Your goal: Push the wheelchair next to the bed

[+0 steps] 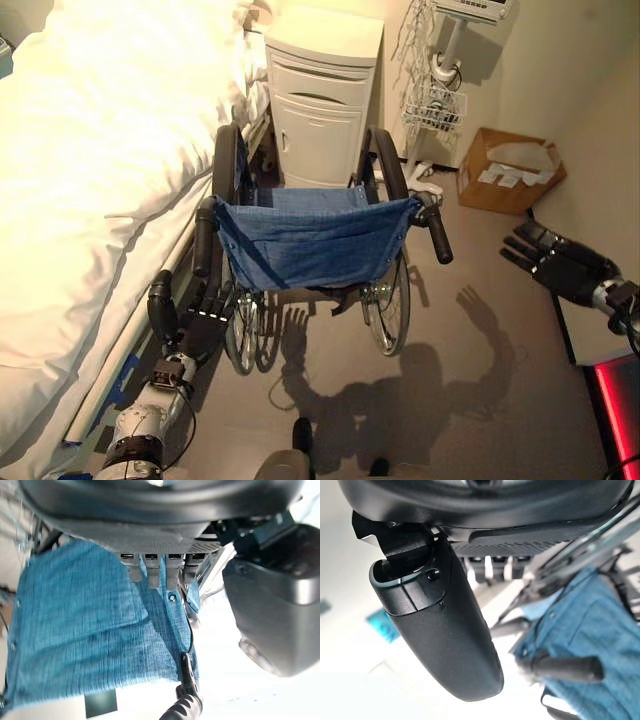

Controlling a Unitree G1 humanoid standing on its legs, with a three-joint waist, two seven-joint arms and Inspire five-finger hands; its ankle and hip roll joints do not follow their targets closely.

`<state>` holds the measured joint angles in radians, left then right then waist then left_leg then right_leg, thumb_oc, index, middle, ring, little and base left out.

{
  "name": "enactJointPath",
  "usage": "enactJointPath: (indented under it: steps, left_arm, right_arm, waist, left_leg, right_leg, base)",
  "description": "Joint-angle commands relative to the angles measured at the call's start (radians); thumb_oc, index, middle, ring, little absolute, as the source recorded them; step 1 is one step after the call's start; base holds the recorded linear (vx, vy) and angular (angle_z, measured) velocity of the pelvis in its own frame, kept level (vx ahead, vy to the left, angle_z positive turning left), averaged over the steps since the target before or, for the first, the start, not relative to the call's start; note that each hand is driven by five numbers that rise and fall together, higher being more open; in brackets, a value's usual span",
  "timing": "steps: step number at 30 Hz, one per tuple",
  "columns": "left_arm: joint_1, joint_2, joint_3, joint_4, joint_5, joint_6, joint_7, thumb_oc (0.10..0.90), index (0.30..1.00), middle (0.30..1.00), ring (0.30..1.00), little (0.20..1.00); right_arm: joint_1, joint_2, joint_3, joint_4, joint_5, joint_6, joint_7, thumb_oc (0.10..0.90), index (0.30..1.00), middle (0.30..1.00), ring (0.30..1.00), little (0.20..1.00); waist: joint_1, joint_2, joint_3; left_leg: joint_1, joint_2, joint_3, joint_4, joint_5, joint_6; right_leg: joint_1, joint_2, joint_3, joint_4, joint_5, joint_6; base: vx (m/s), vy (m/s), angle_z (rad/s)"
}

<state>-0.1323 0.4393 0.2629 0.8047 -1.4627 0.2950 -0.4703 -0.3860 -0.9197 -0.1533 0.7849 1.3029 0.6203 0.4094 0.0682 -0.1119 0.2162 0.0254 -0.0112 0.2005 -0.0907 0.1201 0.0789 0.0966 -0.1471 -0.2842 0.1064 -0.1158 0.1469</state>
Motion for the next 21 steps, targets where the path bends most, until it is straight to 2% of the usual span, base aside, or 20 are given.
enactJointPath:
  steps: [1, 3, 6, 8, 10, 11, 12, 13, 15, 16, 17, 18, 20, 21]
  left_arm:
    - [0.015, -0.020, 0.008, -0.026, 0.013, -0.036, -0.105, 0.800, 0.900, 0.900, 0.900, 0.900]
    - [0.036, -0.040, 0.001, 0.004, 0.041, -0.024, -0.127, 0.800, 0.900, 0.900, 0.900, 0.900]
    - [0.049, -0.051, -0.002, 0.030, 0.087, -0.011, -0.139, 0.800, 0.900, 0.900, 0.900, 0.900]
    - [0.064, -0.075, -0.032, 0.057, 0.177, -0.053, -0.136, 0.800, 0.900, 0.900, 0.900, 0.900]
    - [0.074, -0.084, -0.057, 0.082, 0.240, -0.089, -0.135, 0.800, 0.900, 0.900, 0.900, 0.900]
    - [0.087, -0.094, -0.082, 0.120, 0.287, -0.121, -0.145, 0.800, 0.900, 0.900, 0.900, 0.900]
    - [0.089, -0.095, -0.086, 0.126, 0.305, -0.139, -0.141, 0.800, 0.900, 0.900, 0.900, 0.900]
    - [0.101, -0.110, -0.095, 0.159, 0.338, -0.177, -0.140, 0.800, 0.900, 0.900, 0.900, 0.900]
    - [0.108, -0.119, -0.097, 0.183, 0.398, -0.223, -0.135, 0.800, 0.900, 0.900, 0.900, 0.900]
    - [0.114, -0.131, -0.103, 0.207, 0.426, -0.244, -0.129, 0.800, 0.900, 0.900, 0.900, 0.900]
    - [0.118, -0.139, -0.111, 0.216, 0.465, -0.264, -0.116, 0.800, 0.900, 0.900, 0.900, 0.900]
    - [0.122, -0.154, -0.132, 0.235, 0.529, -0.312, -0.083, 0.800, 0.900, 0.900, 0.900, 0.900]
    - [0.126, -0.182, -0.176, 0.254, 0.643, -0.390, -0.026, 0.800, 0.900, 0.900, 0.900, 0.900]
    - [0.127, -0.185, -0.179, 0.254, 0.660, -0.399, -0.017, 0.800, 0.900, 0.900, 0.900, 0.900]
  right_arm:
    - [-0.028, -0.068, -0.080, 0.030, 0.073, -0.004, 0.130, 0.800, 0.900, 0.900, 0.900, 0.900]
    - [0.004, -0.058, -0.109, 0.038, 0.086, 0.011, 0.143, 0.800, 0.900, 0.900, 0.900, 0.900]
    - [0.046, -0.030, -0.131, 0.045, 0.028, 0.024, 0.159, 0.800, 0.900, 0.900, 0.900, 0.900]
    - [0.099, 0.018, -0.145, 0.058, -0.072, -0.006, 0.210, 0.800, 0.900, 0.900, 0.900, 0.900]
    - [0.122, 0.052, -0.141, 0.069, -0.104, -0.034, 0.246, 0.800, 0.900, 0.900, 0.900, 0.900]
    - [0.159, 0.108, -0.129, 0.088, -0.159, -0.085, 0.291, 0.800, 0.900, 0.900, 0.900, 0.900]
    - [0.164, 0.119, -0.126, 0.092, -0.170, -0.089, 0.297, 0.800, 0.900, 0.900, 0.900, 0.900]
    - [0.193, 0.187, -0.112, 0.114, -0.194, -0.138, 0.323, 0.800, 0.900, 0.900, 0.900, 0.900]
    - [0.205, 0.249, -0.099, 0.143, -0.247, -0.204, 0.322, 0.800, 0.900, 0.900, 0.900, 0.900]
    - [0.214, 0.323, -0.079, 0.169, -0.252, -0.275, 0.316, 0.800, 0.900, 0.900, 0.900, 0.900]
    - [0.220, 0.359, -0.063, 0.179, -0.280, -0.314, 0.309, 0.800, 0.900, 0.900, 0.900, 0.900]
    - [0.231, 0.430, -0.035, 0.196, -0.290, -0.414, 0.292, 0.800, 0.900, 0.900, 0.900, 0.900]
    - [0.259, 0.551, 0.011, 0.215, -0.304, -0.566, 0.259, 0.800, 0.900, 0.900, 0.900, 0.900]
    - [0.262, 0.560, 0.014, 0.216, -0.305, -0.578, 0.256, 0.800, 0.900, 0.900, 0.900, 0.900]
  waist:
    - [0.012, -0.001, -0.123]
    - [0.010, -0.005, -0.124]
    - [0.002, -0.005, -0.119]
    - [-0.005, -0.002, -0.111]
    - [-0.004, 0.000, -0.108]
    - [-0.003, 0.004, -0.102]
    - [-0.002, 0.004, -0.102]
    - [0.003, 0.008, -0.104]
    - [0.008, 0.010, -0.105]
    - [0.013, 0.014, -0.105]
    - [0.016, 0.018, -0.104]
    - [0.020, 0.024, -0.105]
    - [0.023, 0.038, -0.101]
    - [0.023, 0.040, -0.102]
  left_leg:
    - [0.063, 0.010, 0.002, 0.034, -0.154, -0.048]
    - [0.061, 0.011, 0.002, 0.037, -0.158, -0.048]
    - [0.061, 0.012, 0.007, 0.042, -0.162, -0.048]
    - [0.059, 0.014, 0.007, 0.046, -0.162, -0.047]
    - [0.059, 0.015, 0.008, 0.046, -0.164, -0.047]
    - [0.064, 0.012, 0.000, 0.046, -0.170, -0.043]
    - [0.060, 0.012, 0.001, 0.048, -0.165, -0.043]
    - [0.062, 0.011, -0.007, 0.048, -0.171, -0.040]
    - [0.056, 0.009, -0.008, 0.050, -0.167, -0.039]
    - [0.054, 0.008, -0.014, 0.052, -0.168, -0.038]
    - [0.059, 0.005, -0.016, 0.050, -0.172, -0.037]
    - [0.054, 0.004, -0.022, 0.053, -0.168, -0.036]
    - [0.053, -0.001, -0.036, 0.054, -0.169, -0.033]
    - [0.052, -0.001, -0.037, 0.055, -0.169, -0.033]
  right_leg:
    - [-0.037, -0.025, 0.003, 0.061, 0.167, 0.034]
    - [-0.040, -0.021, 0.004, 0.059, 0.165, 0.033]
    - [-0.048, -0.020, 0.006, 0.065, 0.169, 0.034]
    - [-0.057, -0.017, 0.008, 0.067, 0.169, 0.032]
    - [-0.064, -0.017, 0.007, 0.069, 0.171, 0.032]
    - [-0.064, -0.014, 0.009, 0.071, 0.165, 0.034]
    - [-0.067, -0.013, 0.009, 0.067, 0.170, 0.031]
    - [-0.066, -0.009, 0.007, 0.063, 0.161, 0.030]
    - [-0.070, -0.008, 0.004, 0.054, 0.164, 0.027]
    - [-0.067, -0.007, 0.000, 0.045, 0.159, 0.024]
    - [-0.064, -0.007, -0.004, 0.045, 0.155, 0.025]
    - [-0.067, -0.005, -0.003, 0.038, 0.156, 0.019]
    - [-0.068, -0.004, -0.003, 0.032, 0.147, 0.015]
    - [-0.068, -0.003, -0.003, 0.031, 0.146, 0.014]
  base:
    - [-0.02, -0.080, -0.02]
    - [-0.02, -0.065, -0.02]
    - [-0.01, -0.007, -0.01]
    - [-0.05, -0.025, 0.00]
    - [-0.03, -0.023, -0.08]
    - [-0.03, -0.029, -0.14]
    - [-0.02, -0.047, -0.14]
    - [-0.03, -0.040, -0.10]
    - [-0.03, -0.039, -0.08]
    - [-0.03, -0.030, -0.07]
    - [-0.03, -0.035, -0.05]
    - [0.00, 0.000, 0.00]
    - [-0.03, -0.022, 0.06]
    - [-0.04, -0.001, 0.12]
